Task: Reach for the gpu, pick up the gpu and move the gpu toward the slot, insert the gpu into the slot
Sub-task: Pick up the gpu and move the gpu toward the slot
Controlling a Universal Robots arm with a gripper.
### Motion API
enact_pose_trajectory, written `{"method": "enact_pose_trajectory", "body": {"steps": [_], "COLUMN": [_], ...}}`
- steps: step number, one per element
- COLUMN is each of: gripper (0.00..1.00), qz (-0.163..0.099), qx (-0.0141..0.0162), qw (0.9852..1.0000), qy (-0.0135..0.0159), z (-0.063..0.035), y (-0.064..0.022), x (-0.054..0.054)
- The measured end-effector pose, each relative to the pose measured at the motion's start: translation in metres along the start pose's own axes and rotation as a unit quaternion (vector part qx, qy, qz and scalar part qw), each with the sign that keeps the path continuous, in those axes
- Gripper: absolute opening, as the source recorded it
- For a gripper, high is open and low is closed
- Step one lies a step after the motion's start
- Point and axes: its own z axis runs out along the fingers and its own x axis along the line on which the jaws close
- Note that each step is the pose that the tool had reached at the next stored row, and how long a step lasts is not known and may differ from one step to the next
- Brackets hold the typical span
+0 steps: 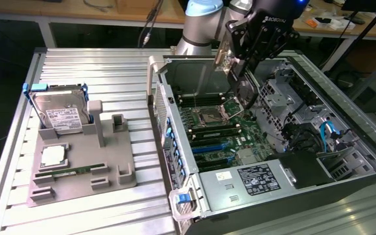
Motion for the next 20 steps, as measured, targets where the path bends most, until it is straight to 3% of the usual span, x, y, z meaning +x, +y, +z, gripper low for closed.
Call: {"method": "enact_pose_trajectory", "body": {"steps": [4, 10, 13, 20], "gripper": [0.27, 0.27, 0.27, 0.27], "qz": [0.000, 0.000, 0.000, 0.000], "qx": [0.0001, 0.0001, 0.0001, 0.0002], "qw": [1.0000, 1.0000, 0.9999, 0.9999], "qy": [-0.0052, -0.0096, -0.0105, -0.0105], "z": [0.0000, 0.0001, 0.0001, 0.0001], "y": [-0.0001, -0.0002, -0.0003, -0.0002], "x": [-0.007, -0.016, -0.021, -0.021]}}
